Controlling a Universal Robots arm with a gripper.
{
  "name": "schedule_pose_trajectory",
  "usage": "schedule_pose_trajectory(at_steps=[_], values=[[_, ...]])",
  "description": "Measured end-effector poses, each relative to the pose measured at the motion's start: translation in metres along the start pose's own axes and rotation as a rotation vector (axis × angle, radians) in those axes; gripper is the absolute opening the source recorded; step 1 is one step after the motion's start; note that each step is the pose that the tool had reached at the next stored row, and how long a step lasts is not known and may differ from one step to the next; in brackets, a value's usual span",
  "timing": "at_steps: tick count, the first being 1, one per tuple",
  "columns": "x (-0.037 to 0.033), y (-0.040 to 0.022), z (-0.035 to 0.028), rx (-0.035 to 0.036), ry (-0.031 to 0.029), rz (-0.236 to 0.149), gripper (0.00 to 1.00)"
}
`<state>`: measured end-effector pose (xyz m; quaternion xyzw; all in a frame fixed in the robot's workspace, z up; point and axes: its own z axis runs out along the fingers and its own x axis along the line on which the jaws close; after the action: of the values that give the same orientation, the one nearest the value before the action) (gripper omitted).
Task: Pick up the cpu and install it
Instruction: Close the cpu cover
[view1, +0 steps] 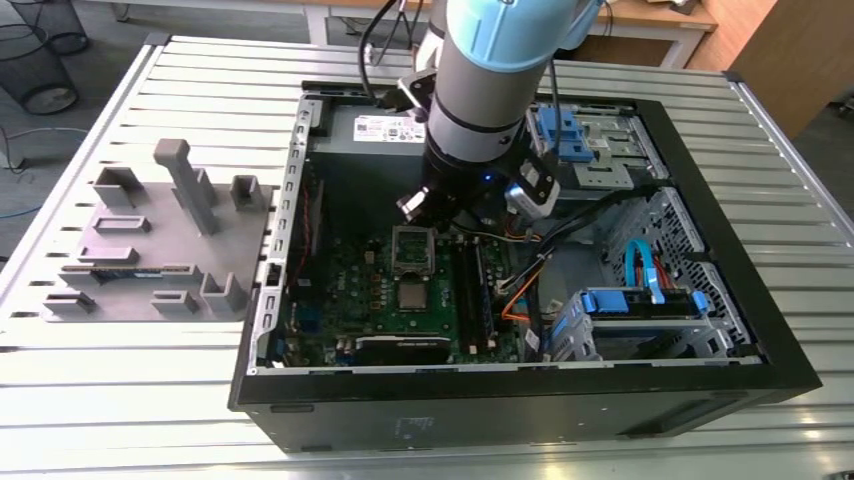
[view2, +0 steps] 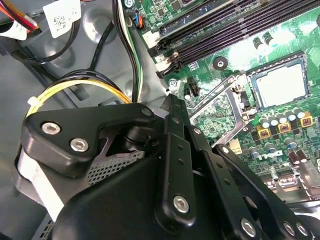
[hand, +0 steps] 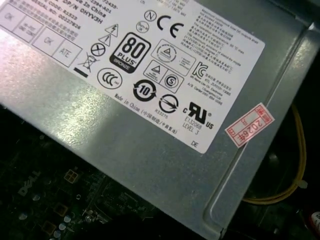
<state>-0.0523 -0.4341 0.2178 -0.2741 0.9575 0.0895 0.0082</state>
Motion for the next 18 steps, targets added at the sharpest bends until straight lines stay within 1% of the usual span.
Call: schedule_pose_trajectory(at_steps=[5,8,12,18], values=[[-0.0004,0.001,-0.0059,-0.0008,0.0007,-0.006,0.11],[-0.0005,0.0011,-0.0064,-0.0015,0.0015,-0.012,0.11],[-0.0005,0.0011,-0.0067,-0.0028,0.0056,-0.035,0.11],[-0.0006,0.0015,-0.0087,-0.0055,0.0124,-0.076,0.11]])
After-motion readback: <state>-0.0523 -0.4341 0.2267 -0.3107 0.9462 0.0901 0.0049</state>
